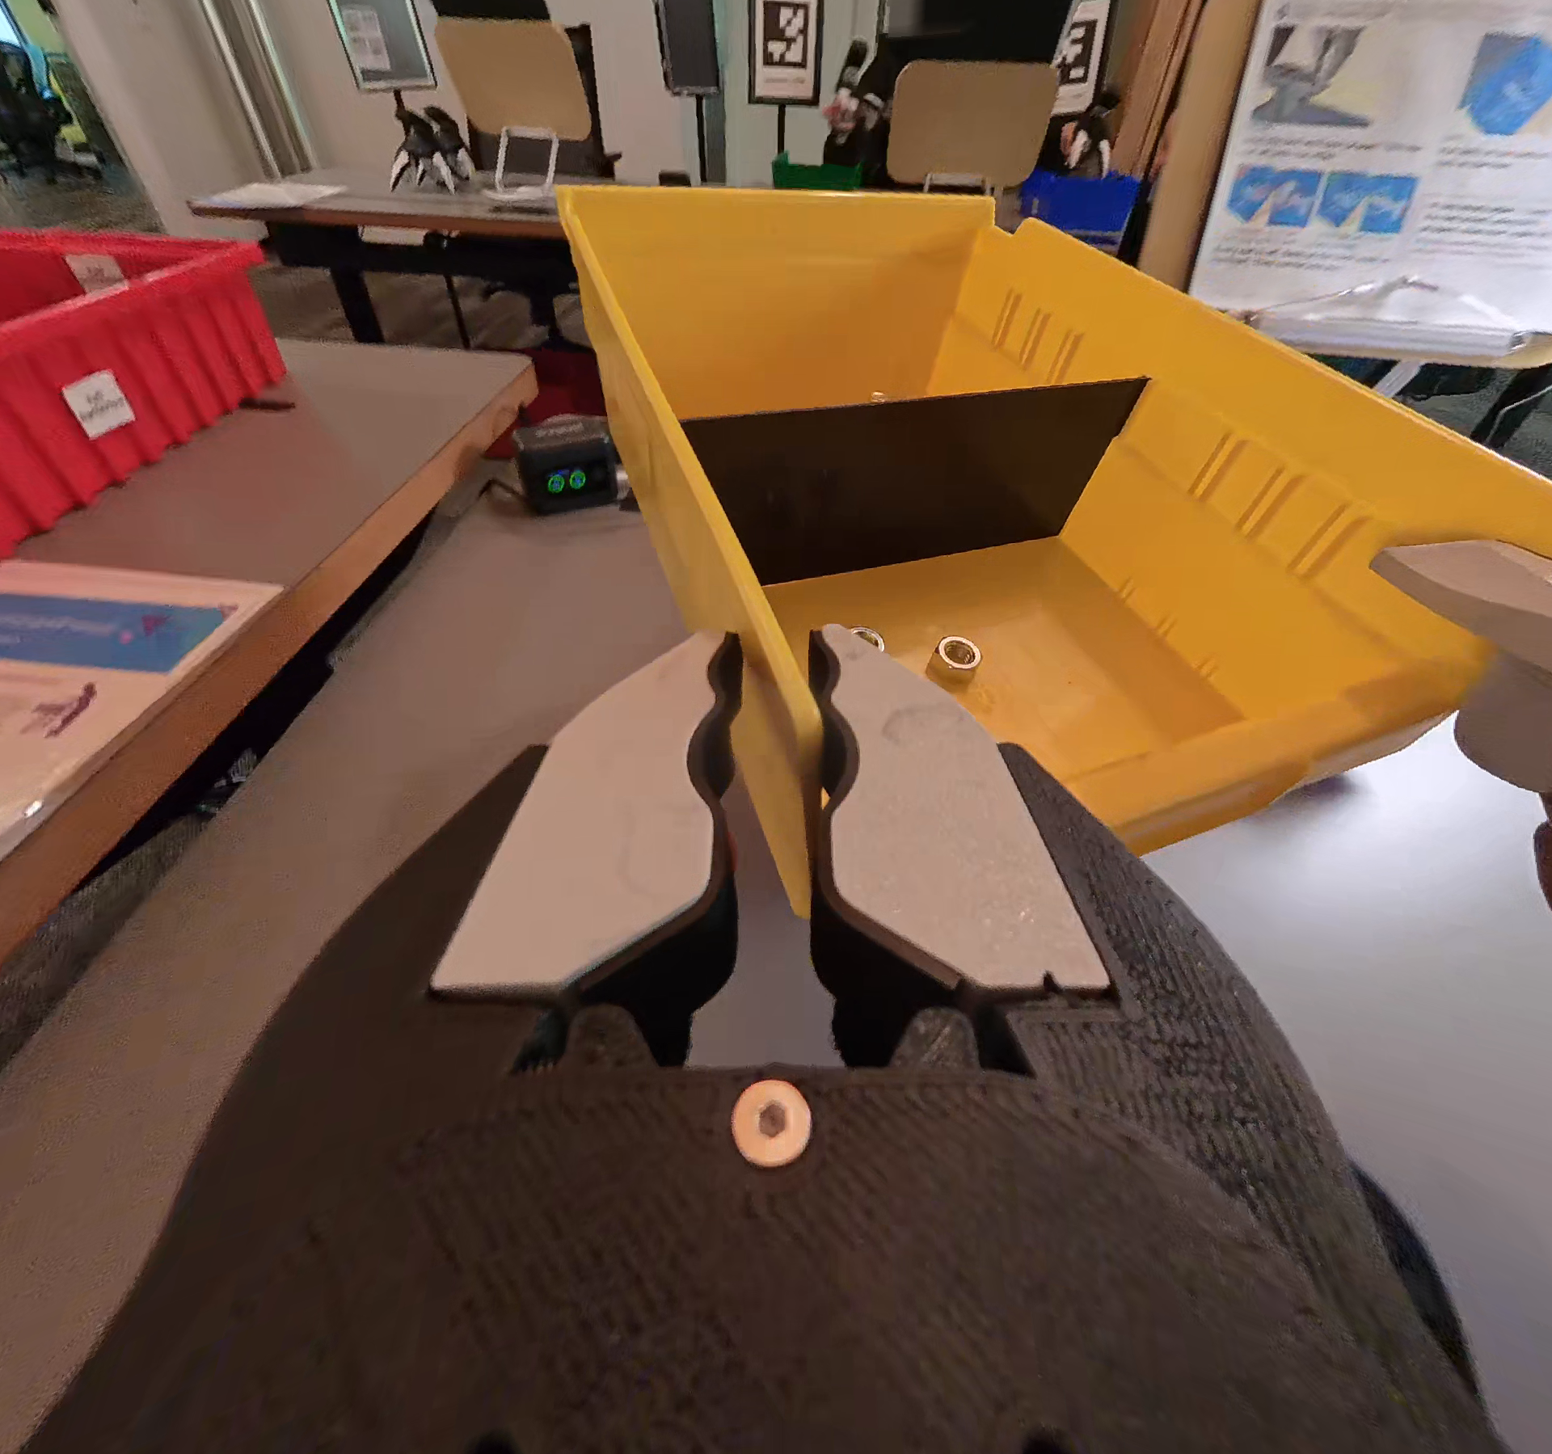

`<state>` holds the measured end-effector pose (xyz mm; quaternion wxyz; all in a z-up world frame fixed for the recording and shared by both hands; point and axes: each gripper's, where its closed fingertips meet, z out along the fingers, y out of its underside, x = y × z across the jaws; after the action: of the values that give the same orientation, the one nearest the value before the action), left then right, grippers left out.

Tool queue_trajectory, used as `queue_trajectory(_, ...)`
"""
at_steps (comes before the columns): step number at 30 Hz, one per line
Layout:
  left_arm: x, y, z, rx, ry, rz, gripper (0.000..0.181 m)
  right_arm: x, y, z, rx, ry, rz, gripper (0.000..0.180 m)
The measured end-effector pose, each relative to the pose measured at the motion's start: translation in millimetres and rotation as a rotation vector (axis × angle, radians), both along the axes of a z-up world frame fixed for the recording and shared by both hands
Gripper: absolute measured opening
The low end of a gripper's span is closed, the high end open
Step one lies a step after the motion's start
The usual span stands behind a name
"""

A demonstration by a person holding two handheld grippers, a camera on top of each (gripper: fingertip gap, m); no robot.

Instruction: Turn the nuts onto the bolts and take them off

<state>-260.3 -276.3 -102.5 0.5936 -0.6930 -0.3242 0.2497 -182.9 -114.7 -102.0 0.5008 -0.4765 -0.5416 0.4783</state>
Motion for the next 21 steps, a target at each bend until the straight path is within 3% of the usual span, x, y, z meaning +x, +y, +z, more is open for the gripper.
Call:
queue_trajectory(10, -40.9, -2.8, -103.6, 0.005, -0.170, 0.004, 0.017, -43.9, -3.2, -95.8, -0.018, -0.156, 0.032, 0.014)
queue_trajectory(15, -48.9, 6.1, -112.9, 0.011, -0.165, -0.014, 0.020, -44.2, 0.9, -117.4, 0.012, -0.241, 0.096, 0.018)
queue_trajectory(17, -46.5, 8.9, -109.7, -0.004, -0.160, -0.076, 0.031, -33.8, 3.3, -107.2, -0.004, -0.258, 0.172, 0.020)
queue_trajectory(21, -42.0, -6.5, -65.6, -0.059, 0.025, -0.119, 0.039, -1.4, 39.5, -78.0, 0.086, -0.306, 0.283, 0.032)
